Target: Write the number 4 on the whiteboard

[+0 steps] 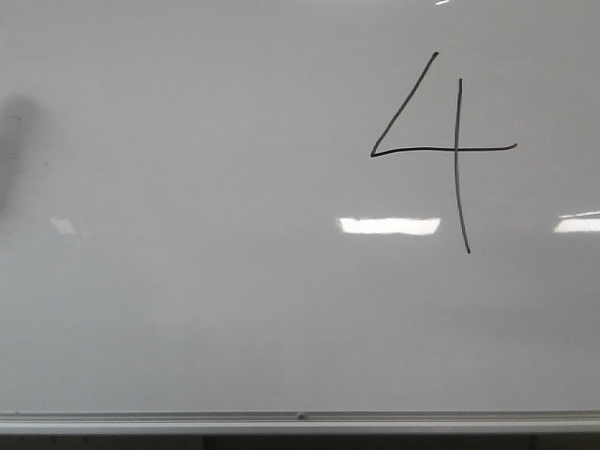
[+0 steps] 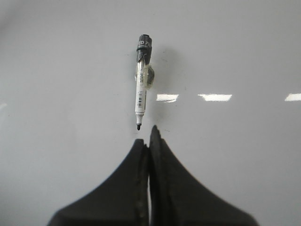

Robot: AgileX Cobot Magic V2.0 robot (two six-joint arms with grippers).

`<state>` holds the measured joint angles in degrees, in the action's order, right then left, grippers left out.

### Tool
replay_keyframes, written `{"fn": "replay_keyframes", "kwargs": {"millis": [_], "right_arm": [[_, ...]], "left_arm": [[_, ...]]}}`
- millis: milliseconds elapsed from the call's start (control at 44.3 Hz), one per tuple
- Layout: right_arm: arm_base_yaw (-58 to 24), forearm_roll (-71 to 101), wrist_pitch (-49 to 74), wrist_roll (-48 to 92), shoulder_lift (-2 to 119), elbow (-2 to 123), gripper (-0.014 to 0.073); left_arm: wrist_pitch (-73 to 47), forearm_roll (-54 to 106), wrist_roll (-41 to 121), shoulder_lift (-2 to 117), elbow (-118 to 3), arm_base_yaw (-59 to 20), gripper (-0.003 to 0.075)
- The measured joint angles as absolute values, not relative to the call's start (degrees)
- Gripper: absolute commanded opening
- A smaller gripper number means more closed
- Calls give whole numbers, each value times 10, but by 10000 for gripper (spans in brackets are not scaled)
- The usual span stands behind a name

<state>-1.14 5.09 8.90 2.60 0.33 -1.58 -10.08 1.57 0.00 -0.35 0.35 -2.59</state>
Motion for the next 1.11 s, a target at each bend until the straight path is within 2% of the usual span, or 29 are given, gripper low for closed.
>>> {"fn": "replay_keyframes", "kwargs": {"millis": [248, 1107], "right_arm": [[-3, 52, 134, 26, -6, -16, -105], [-3, 53, 138, 24, -6, -16, -105]], "left_arm": [[-100, 16, 0, -4, 4, -26, -20], [-100, 16, 0, -4, 4, -26, -20]]}}
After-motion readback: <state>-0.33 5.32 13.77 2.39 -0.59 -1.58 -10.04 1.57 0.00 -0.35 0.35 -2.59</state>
